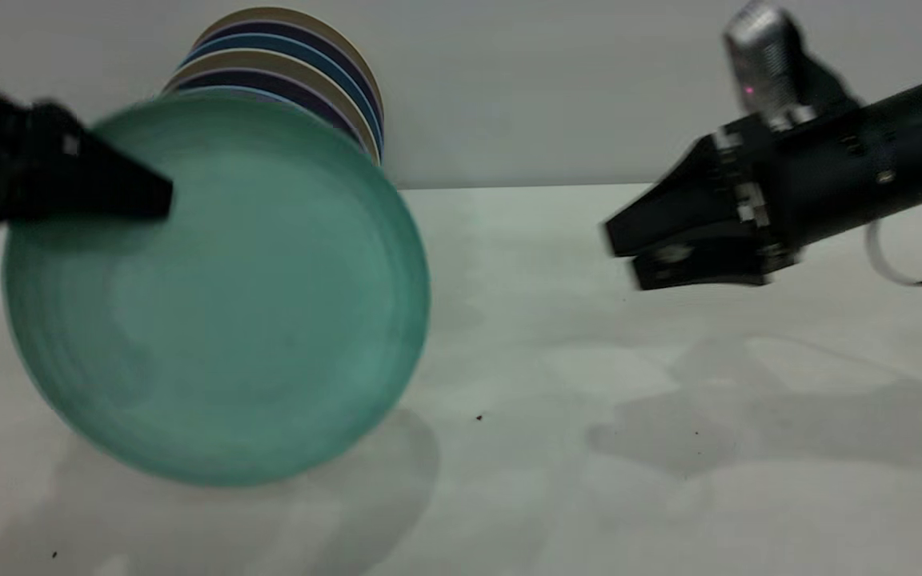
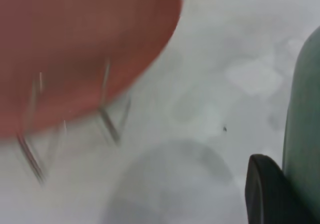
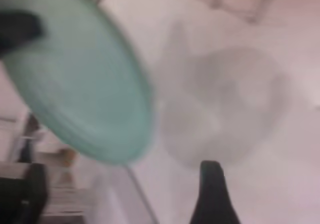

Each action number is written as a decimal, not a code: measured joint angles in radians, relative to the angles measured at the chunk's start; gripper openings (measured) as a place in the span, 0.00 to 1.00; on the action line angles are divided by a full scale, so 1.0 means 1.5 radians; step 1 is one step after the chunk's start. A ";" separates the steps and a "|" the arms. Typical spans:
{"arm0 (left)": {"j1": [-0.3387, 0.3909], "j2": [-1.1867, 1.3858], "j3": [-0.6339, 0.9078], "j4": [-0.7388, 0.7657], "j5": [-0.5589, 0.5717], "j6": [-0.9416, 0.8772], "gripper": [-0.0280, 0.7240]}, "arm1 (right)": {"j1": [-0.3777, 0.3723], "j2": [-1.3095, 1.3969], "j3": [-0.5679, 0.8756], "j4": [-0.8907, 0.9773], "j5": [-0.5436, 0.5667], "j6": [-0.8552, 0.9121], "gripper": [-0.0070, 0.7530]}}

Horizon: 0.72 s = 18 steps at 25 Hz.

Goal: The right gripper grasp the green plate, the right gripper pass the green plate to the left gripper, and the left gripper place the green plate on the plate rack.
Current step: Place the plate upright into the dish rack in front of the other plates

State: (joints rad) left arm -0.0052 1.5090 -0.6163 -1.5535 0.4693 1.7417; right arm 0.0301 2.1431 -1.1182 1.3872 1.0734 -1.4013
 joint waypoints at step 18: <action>0.000 0.061 -0.319 0.423 0.021 0.240 0.18 | -0.039 -0.015 0.000 -0.049 -0.046 0.041 0.75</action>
State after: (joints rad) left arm -0.0052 1.6010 -1.0948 -0.9184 0.5011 2.1016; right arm -0.0280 2.1202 -1.1182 1.3142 1.0051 -1.3405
